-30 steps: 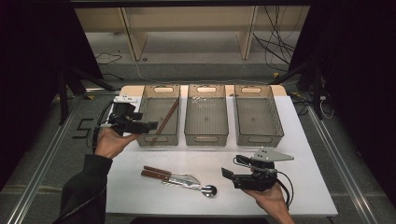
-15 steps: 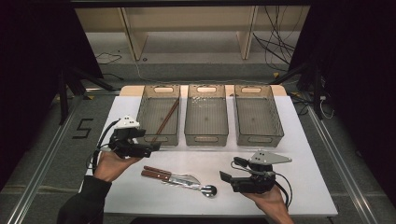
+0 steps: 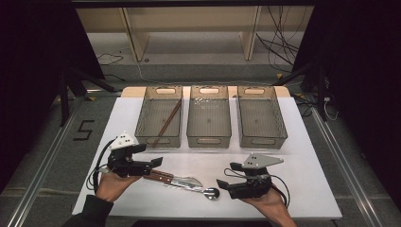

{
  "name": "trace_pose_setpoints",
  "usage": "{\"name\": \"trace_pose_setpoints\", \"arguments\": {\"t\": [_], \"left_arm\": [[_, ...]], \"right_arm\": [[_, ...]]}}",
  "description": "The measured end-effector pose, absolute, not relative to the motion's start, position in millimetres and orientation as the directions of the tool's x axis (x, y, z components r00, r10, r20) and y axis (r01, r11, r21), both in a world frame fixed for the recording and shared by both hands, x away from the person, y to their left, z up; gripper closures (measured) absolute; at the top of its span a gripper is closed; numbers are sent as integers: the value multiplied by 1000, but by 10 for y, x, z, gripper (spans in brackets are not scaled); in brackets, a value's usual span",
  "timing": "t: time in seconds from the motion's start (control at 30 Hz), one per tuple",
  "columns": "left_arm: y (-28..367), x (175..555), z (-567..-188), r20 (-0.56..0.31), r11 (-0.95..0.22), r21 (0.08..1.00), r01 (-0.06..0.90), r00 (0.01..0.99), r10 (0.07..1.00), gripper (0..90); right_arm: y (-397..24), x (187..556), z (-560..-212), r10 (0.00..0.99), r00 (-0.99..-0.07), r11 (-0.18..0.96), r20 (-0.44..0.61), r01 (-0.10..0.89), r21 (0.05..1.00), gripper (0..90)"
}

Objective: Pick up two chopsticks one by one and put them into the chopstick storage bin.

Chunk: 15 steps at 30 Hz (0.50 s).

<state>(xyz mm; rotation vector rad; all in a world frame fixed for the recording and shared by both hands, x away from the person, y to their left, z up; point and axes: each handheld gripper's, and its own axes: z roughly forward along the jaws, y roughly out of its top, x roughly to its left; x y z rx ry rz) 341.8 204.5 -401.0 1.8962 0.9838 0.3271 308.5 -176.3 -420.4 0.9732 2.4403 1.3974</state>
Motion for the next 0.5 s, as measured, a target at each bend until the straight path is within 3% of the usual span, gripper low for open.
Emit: {"name": "trace_pose_setpoints", "arguments": {"t": [0.5], "left_arm": [[2159,3189,-4184,-192,-190,854,485,631,752,161]], "right_arm": [[-1605,3153,-4318,585,-791,438,176,491,753,238]]}}
